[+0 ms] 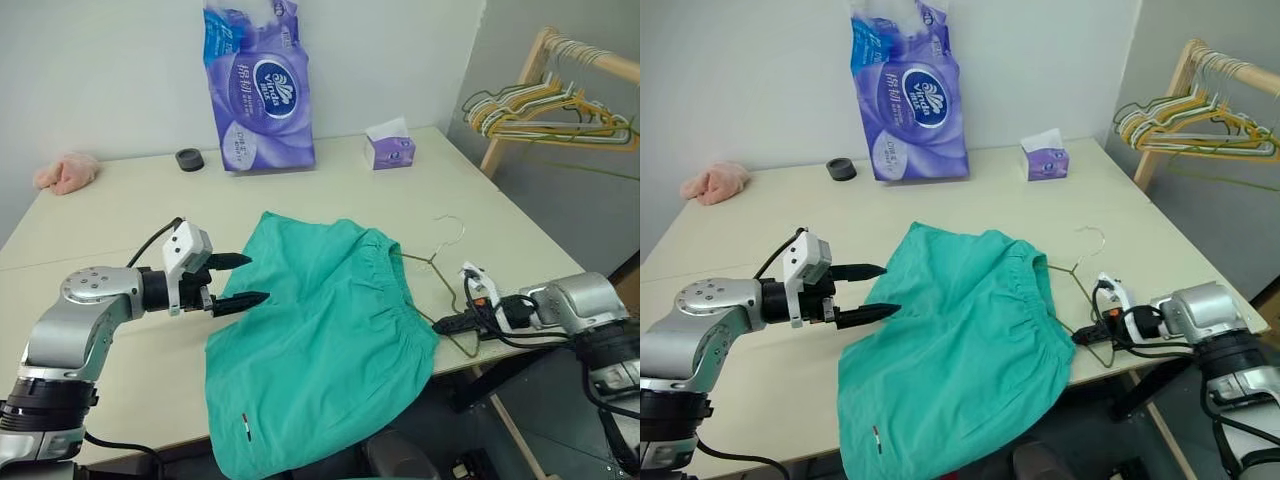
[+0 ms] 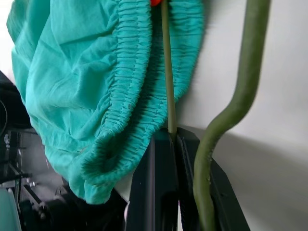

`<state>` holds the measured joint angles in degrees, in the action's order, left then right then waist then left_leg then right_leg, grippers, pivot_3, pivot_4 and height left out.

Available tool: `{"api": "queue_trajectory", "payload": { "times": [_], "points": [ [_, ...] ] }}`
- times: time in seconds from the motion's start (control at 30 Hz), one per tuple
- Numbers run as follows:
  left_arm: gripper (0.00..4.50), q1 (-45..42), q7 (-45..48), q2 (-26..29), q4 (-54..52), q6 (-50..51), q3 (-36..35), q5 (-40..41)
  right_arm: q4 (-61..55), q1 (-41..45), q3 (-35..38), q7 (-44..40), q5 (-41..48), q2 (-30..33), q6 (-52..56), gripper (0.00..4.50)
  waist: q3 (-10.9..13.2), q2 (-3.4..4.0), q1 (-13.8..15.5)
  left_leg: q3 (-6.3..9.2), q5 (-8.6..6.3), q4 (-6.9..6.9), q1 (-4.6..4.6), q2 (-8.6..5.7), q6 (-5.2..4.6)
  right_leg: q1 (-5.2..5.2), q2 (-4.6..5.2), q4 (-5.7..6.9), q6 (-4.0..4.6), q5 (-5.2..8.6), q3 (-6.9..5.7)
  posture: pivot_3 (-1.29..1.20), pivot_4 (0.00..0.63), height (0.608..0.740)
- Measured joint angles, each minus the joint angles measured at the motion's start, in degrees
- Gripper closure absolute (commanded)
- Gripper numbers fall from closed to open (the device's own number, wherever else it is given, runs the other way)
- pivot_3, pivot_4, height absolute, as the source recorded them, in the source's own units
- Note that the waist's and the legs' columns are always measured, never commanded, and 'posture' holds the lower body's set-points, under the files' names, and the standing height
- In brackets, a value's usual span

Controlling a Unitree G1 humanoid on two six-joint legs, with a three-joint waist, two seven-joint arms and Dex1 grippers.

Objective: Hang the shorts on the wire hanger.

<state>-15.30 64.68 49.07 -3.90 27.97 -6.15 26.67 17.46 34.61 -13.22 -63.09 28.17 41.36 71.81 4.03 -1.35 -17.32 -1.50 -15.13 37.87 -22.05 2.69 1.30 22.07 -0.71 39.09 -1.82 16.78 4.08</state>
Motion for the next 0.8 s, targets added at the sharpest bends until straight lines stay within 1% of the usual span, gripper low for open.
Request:
{"api": "queue_trajectory", "payload": {
  "times": [0.17, 0.27, 0.33, 0.43, 0.57, 0.63, 0.7, 0.8],
  "points": [
    [0.03, 0.0, -1.9, -0.2, 0.0, -0.1, -1.2, 0.0, 0.0, 2.2, 2.1, 2.5, 0.0, -0.8, -0.9, 4.50, 0.0, 0.01, 0.2, 0.01, 0.00, 0.00, -0.02, 0.01, 0.00, 0.00, 0.05, -0.01, 0.00, 0.00, -0.01, -0.25, 0.014, 0.740],
    [0.03, -0.2, -4.1, -1.5, 0.6, -0.8, -2.3, 0.0, 0.2, 3.6, 3.2, 3.7, -0.1, -0.9, -1.4, 4.50, 0.0, -0.02, 0.3, 0.01, 0.00, 0.02, -0.03, 0.00, 0.00, 0.00, 0.09, 0.01, -0.01, -0.01, -0.02, -0.25, 0.009, 0.740],
    [0.03, -1.3, -5.6, -2.4, 1.9, -1.1, -2.6, -0.1, 0.0, 3.5, 1.6, 3.4, -0.7, 0.0, -1.6, 4.50, -0.1, -0.03, 0.6, 0.02, 0.00, 0.04, -0.05, -0.01, 0.00, 0.00, 0.09, 0.00, -0.01, -0.01, -0.04, -0.25, 0.009, 0.740],
    [0.03, -1.5, -6.3, -2.4, 2.3, -1.3, -3.2, -0.1, -0.7, 0.5, -1.9, 2.4, -2.3, 2.1, -1.9, 4.50, -0.1, -0.04, 1.1, 0.02, 0.00, 0.03, -0.09, 0.00, 0.00, 0.04, 0.11, -0.01, -0.01, -0.01, -0.02, -0.24, 0.003, 0.740],
    [0.03, -1.5, -6.1, -2.3, 2.3, -1.3, -3.3, 0.0, -0.6, 0.5, -2.8, 1.1, -2.3, 2.4, -2.4, 4.50, -0.2, -0.04, 1.3, -0.01, 0.00, 0.06, -0.07, -0.01, 0.00, 0.05, 0.10, 0.03, -0.03, -0.02, -0.02, -0.24, 0.000, 0.740],
    [0.03, -1.0, -5.3, -2.0, 2.1, -1.3, -3.3, 0.0, 2.1, 2.4, -3.2, 0.9, -2.4, 1.3, -1.7, 4.50, -0.2, -0.03, 1.2, -0.02, 0.00, 0.07, -0.04, -0.03, 0.00, 0.05, 0.08, 0.06, -0.03, -0.03, -0.01, -0.24, 0.000, 0.740],
    [0.03, -0.9, -5.0, -2.0, 1.9, -1.3, -3.2, 0.1, 5.7, 5.1, -3.1, 1.4, -2.4, -1.2, -0.7, 4.50, -0.2, -0.03, 1.1, 0.00, 0.00, 0.06, -0.03, -0.03, 0.00, 0.04, 0.05, 0.07, -0.02, -0.03, -0.02, -0.24, 0.000, 0.740],
    [0.03, -1.0, -5.0, -2.0, 1.7, -1.3, -3.2, 0.0, 9.8, 8.7, -2.4, 2.7, -2.4, -4.5, 0.7, 4.50, -0.2, -0.03, 1.1, 0.03, 0.00, 0.06, -0.06, -0.03, 0.00, 0.05, 0.03, 0.07, 0.23, -0.17, -0.04, -0.24, 0.000, 0.740]
  ]
}}
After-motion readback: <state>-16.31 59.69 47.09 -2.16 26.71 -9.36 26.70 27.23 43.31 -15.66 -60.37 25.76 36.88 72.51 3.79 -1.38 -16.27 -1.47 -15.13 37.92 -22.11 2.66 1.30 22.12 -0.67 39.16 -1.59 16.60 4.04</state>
